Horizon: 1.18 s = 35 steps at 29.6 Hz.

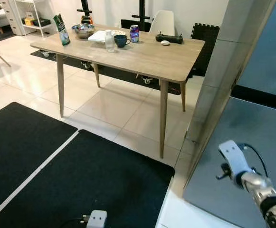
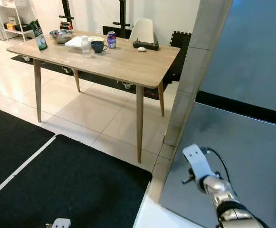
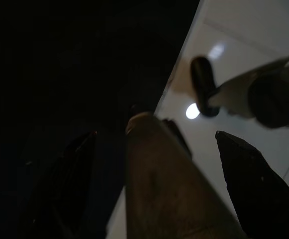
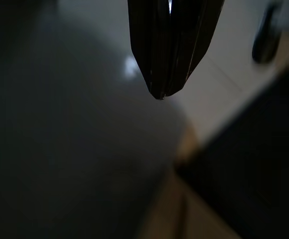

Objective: Restocking fridge

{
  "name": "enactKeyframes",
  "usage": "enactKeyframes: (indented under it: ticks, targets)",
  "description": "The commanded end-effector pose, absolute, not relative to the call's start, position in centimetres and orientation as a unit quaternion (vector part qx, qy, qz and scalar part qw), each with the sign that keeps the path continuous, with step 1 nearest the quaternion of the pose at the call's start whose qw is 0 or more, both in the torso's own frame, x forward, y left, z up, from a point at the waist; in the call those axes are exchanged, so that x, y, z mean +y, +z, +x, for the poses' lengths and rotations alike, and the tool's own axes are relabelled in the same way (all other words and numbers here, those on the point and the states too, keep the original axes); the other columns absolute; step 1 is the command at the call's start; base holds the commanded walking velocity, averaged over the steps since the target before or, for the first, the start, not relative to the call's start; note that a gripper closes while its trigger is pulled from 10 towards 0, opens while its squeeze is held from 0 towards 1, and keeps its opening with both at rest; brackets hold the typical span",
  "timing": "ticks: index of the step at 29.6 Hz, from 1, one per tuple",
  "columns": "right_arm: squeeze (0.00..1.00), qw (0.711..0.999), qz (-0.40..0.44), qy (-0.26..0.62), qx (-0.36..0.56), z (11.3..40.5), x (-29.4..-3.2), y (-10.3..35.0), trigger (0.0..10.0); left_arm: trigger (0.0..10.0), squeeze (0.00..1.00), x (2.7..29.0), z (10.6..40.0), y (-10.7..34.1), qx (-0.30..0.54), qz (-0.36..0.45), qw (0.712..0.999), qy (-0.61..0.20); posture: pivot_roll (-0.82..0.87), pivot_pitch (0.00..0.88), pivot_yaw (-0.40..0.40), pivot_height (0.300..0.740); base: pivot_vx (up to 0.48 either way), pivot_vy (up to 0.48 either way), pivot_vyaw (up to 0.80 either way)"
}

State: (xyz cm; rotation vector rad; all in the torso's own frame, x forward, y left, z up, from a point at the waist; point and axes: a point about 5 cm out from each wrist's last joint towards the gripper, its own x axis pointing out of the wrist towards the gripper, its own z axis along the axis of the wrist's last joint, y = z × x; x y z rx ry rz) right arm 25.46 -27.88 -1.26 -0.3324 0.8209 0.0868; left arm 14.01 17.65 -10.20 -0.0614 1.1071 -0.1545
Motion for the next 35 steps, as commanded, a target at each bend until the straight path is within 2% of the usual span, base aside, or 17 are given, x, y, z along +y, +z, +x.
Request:
enactKeyframes:
  ticks: [1,2,3,5,6,8,10,15,16,31,35]
  targets:
    - [0.00,0.892,-0.103,-0.019,0.439,22.8,-28.4,-3.2,10.0,10.0,0.00,17.3,13.4,-10.4,0.533,-0.033,0.842,-0.074,-0.04,0.000,-0.030,0.740,0.000,0.000,0.77]
    - [0.00,0.892,-0.103,-0.019,0.439,22.8,-28.4,-3.2,10.0,10.0,0.00,17.3,13.4,-10.4,0.533,-0.033,0.842,-0.074,-0.04,0.000,-0.030,0.740,0.000,0.000,0.77]
    - [0.00,0.882,-0.062,-0.061,0.463,20.5,-29.0,-4.5,10.0,10.0,0.00,17.3,13.3,-10.5,0.534,-0.033,0.842,-0.073,-0.04,0.000,-0.030,0.740,0.000,0.000,0.76]
    - [0.00,0.879,-0.053,-0.071,0.468,19.8,-29.2,-4.8,10.0,10.0,0.00,17.3,13.3,-10.5,0.534,-0.033,0.842,-0.073,-0.04,0.000,-0.030,0.740,0.000,0.000,0.76]
    - [0.00,0.867,-0.034,-0.091,0.489,18.0,-29.4,-5.7,10.0,10.0,0.00,17.3,13.3,-10.5,0.535,-0.033,0.841,-0.073,-0.04,0.000,-0.030,0.740,0.000,0.000,0.76]
    - [0.00,0.863,-0.029,-0.094,0.495,17.5,-29.4,-6.0,10.0,10.0,0.00,17.3,13.3,-10.5,0.535,-0.033,0.841,-0.073,-0.05,0.000,-0.031,0.740,0.000,0.000,0.76]
    - [0.00,0.840,-0.022,-0.095,0.533,14.7,-29.1,-7.3,10.0,10.0,0.00,17.2,13.3,-10.5,0.535,-0.031,0.841,-0.073,-0.05,0.000,-0.032,0.740,0.000,0.000,0.76]
    - [0.00,0.822,-0.014,-0.092,0.562,12.6,-28.5,-8.3,10.0,10.0,0.00,17.1,13.3,-10.5,0.535,-0.030,0.841,-0.073,-0.05,0.000,-0.036,0.740,0.000,0.000,0.76]
    - [0.00,0.810,-0.013,-0.084,0.581,11.3,-28.0,-8.9,10.0,10.0,0.00,17.1,13.3,-10.5,0.535,-0.029,0.841,-0.073,-0.05,0.000,-0.036,0.740,0.000,0.000,0.76]
    - [0.00,0.800,-0.021,-0.079,0.594,10.0,-27.6,-9.4,10.0,10.0,0.00,17.4,12.9,-10.6,0.542,-0.019,0.837,-0.071,-0.05,0.000,-0.030,0.740,0.000,0.000,0.75]
    - [0.00,0.801,-0.028,-0.080,0.593,10.1,-27.6,-9.4,10.0,10.0,0.00,17.5,12.9,-10.6,0.543,-0.012,0.837,-0.070,-0.05,0.000,-0.029,0.740,0.000,0.000,0.28]
